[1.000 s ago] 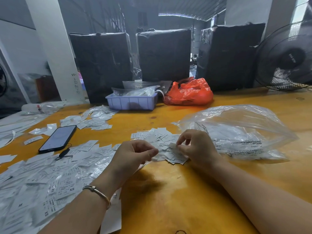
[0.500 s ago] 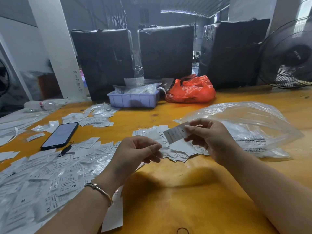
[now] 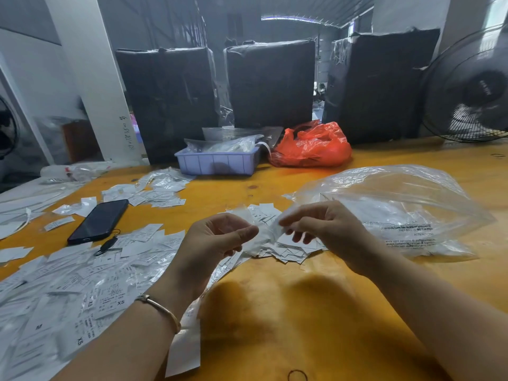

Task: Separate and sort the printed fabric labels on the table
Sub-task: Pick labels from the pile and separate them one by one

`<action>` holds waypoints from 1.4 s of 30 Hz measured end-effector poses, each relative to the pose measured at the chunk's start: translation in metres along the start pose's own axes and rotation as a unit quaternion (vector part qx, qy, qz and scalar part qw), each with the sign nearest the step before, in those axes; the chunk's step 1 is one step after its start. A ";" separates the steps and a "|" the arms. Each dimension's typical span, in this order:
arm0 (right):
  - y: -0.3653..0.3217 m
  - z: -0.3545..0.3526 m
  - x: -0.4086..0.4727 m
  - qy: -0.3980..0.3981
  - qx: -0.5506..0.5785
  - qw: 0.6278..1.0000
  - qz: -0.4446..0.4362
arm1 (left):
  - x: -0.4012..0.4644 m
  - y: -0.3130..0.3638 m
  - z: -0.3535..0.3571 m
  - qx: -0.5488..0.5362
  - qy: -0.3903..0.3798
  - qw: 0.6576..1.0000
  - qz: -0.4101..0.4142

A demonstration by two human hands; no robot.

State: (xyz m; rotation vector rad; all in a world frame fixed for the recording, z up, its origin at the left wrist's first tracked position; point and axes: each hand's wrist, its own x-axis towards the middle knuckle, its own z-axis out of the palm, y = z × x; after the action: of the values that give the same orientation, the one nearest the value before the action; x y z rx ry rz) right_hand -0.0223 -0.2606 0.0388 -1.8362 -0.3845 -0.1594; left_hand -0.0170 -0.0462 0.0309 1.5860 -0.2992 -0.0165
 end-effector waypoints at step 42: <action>-0.009 -0.008 0.000 0.057 0.140 0.988 -0.043 | -0.002 -0.005 0.005 0.121 -0.088 0.987 0.057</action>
State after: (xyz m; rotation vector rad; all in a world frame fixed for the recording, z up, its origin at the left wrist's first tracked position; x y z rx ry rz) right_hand -0.0249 -0.2657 0.0494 -1.5277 -0.3853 -0.2565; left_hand -0.0191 -0.0502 0.0258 1.8101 -0.5464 -0.0338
